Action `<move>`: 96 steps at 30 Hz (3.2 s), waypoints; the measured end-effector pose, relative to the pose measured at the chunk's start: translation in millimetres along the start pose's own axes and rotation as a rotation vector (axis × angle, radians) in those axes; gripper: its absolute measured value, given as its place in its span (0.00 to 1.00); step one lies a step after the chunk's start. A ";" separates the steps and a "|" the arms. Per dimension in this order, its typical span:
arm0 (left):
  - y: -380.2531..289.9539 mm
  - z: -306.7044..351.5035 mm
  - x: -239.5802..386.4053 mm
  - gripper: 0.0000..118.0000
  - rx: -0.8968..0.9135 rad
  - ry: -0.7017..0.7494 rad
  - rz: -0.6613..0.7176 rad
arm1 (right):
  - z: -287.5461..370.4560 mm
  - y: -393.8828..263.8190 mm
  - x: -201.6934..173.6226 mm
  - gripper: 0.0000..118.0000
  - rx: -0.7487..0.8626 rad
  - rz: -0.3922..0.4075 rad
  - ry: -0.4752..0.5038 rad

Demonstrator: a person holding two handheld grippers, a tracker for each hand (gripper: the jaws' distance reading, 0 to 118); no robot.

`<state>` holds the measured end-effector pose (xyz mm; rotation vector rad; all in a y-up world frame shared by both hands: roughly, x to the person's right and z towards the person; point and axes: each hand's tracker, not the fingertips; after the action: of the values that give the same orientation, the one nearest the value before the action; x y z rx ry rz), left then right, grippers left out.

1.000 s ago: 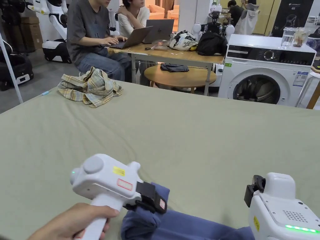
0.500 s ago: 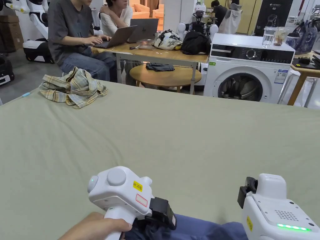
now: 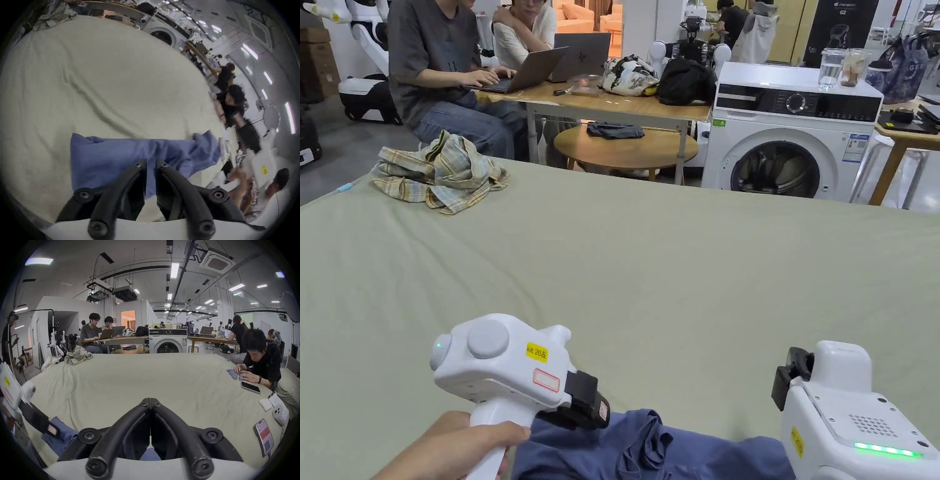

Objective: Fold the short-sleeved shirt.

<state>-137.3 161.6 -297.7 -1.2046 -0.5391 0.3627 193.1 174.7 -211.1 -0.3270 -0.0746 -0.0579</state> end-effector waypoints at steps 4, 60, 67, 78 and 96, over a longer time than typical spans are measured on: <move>-9.9 -49.8 -6.5 0.04 -0.133 -0.060 0.009 | 0.2 -0.9 -2.4 0.00 -0.001 0.006 0.007; -71.2 11.0 -91.6 0.05 0.101 -0.469 0.197 | 2.1 -5.5 9.0 0.00 -0.010 -0.010 -0.003; -49.8 84.2 -101.0 0.05 0.148 -0.378 0.148 | -0.9 -3.0 9.6 0.00 -0.013 -0.010 0.005; -24.5 137.3 -70.3 0.05 0.172 -0.167 0.059 | -0.3 2.9 8.9 0.00 -0.004 -0.028 0.020; 2.1 -33.5 126.4 0.05 -0.158 0.022 -0.237 | 20.0 -1.6 44.9 0.00 -0.004 -0.032 -0.051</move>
<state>-14.5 204.1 -283.0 -1.2791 -0.6933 0.1062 236.4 177.6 -188.0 -0.3310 -0.1307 -0.0817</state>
